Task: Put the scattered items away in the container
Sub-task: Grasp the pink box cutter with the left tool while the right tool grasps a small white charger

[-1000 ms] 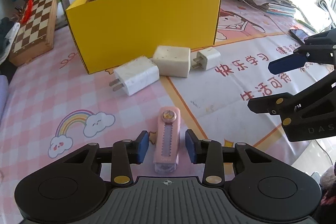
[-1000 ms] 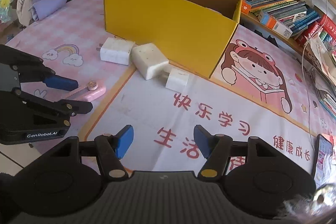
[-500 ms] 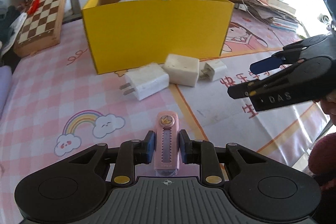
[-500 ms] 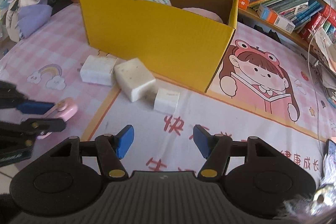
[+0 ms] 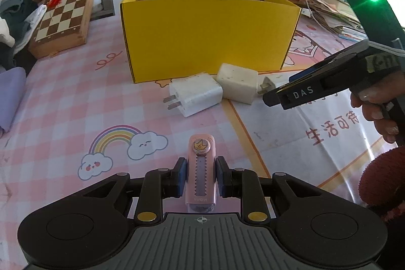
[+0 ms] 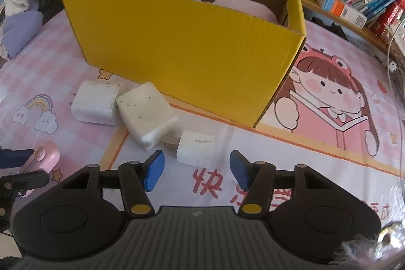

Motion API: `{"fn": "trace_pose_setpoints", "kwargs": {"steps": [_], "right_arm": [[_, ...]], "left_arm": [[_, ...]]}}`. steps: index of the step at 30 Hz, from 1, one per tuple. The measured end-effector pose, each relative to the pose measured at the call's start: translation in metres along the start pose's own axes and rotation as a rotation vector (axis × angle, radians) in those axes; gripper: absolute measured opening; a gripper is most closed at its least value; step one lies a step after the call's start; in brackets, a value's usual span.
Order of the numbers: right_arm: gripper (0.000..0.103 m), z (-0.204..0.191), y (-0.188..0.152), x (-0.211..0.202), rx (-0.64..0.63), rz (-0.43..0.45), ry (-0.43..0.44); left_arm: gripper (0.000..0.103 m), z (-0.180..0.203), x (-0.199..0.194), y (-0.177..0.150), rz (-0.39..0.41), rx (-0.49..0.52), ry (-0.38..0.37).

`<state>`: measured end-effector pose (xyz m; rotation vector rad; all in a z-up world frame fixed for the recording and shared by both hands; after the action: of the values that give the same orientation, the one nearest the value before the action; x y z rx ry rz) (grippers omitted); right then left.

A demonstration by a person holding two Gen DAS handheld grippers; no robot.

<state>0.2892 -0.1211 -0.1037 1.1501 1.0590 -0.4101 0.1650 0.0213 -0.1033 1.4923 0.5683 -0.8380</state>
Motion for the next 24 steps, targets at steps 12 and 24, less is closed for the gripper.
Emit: {"fn": "trace_pose_setpoints", "kwargs": {"steps": [12, 24], "right_arm": [[0.028, 0.005, -0.005, 0.0, 0.016, -0.008, 0.053], [0.028, 0.004, -0.019, -0.03, -0.016, 0.016, 0.048]], "left_arm": [[0.023, 0.009, 0.004, 0.004, -0.01, 0.032, -0.025], [0.023, 0.021, -0.004, 0.012, 0.024, 0.072, -0.078]]}}
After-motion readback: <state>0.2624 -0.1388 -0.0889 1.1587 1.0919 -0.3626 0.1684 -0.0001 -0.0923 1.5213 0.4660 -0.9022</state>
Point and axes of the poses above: each gripper's, at about its wrist camera, not at the fingertips, and x roughly the way its jaws point, z to its right, y to its top, the point moved 5 cm from there along x, roughly the way its jaws point, and after that the axes turned 2 degrees about x, right-handed, at the moved point
